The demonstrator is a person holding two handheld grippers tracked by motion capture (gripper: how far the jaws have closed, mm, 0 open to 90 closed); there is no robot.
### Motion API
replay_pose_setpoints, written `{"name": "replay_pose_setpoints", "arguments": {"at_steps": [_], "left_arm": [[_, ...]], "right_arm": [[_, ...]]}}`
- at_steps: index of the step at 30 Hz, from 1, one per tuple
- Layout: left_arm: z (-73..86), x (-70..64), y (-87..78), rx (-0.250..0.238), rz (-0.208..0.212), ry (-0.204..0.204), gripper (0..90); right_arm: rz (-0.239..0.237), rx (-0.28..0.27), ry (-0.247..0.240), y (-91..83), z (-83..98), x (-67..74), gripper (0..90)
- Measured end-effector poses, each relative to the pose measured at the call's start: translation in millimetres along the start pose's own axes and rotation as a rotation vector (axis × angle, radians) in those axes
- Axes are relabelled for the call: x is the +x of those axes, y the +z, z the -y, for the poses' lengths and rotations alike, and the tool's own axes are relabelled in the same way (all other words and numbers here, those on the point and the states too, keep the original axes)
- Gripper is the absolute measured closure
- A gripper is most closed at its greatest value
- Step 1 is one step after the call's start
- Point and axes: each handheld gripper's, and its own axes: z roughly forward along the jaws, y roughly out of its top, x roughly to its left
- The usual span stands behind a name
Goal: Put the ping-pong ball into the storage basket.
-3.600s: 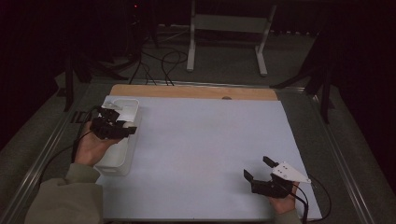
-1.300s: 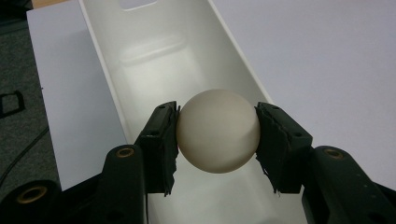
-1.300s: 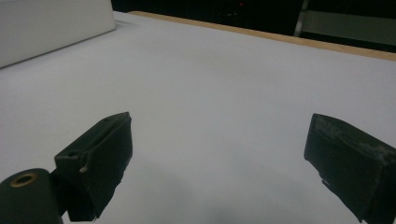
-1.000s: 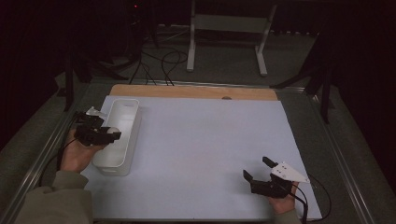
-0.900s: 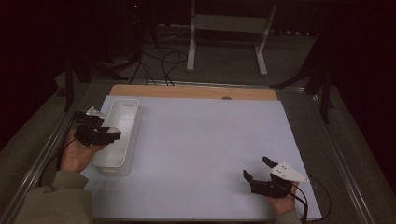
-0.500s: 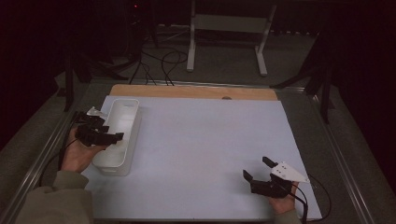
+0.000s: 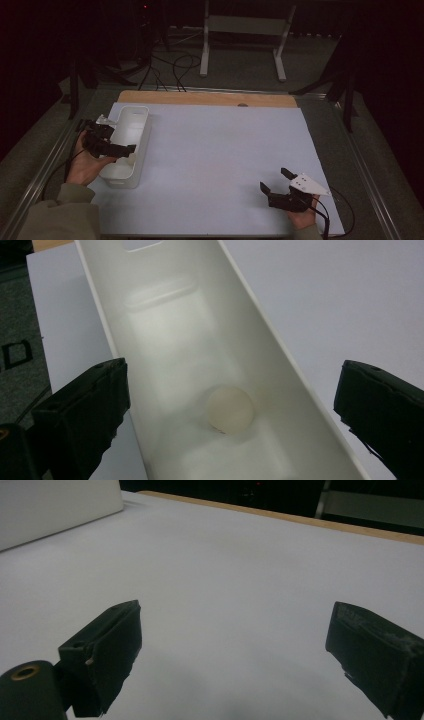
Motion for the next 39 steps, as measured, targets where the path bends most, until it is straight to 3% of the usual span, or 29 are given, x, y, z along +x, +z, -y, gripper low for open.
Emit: {"name": "replay_pose_setpoints", "arguments": {"at_steps": [33, 39], "left_arm": [[-2.1, -12.6, 2.2, -0.046, 0.029, 0.033, 0.9], [-1.7, -16.3, 2.0, -0.077, 0.044, 0.040, 0.9]], "right_arm": [[-0.001, 0.001, 0.000, 1.0, 0.1, 0.0, 7.4], [-0.001, 0.001, 0.002, 0.6, -0.1, 0.1, 7.4]]}}
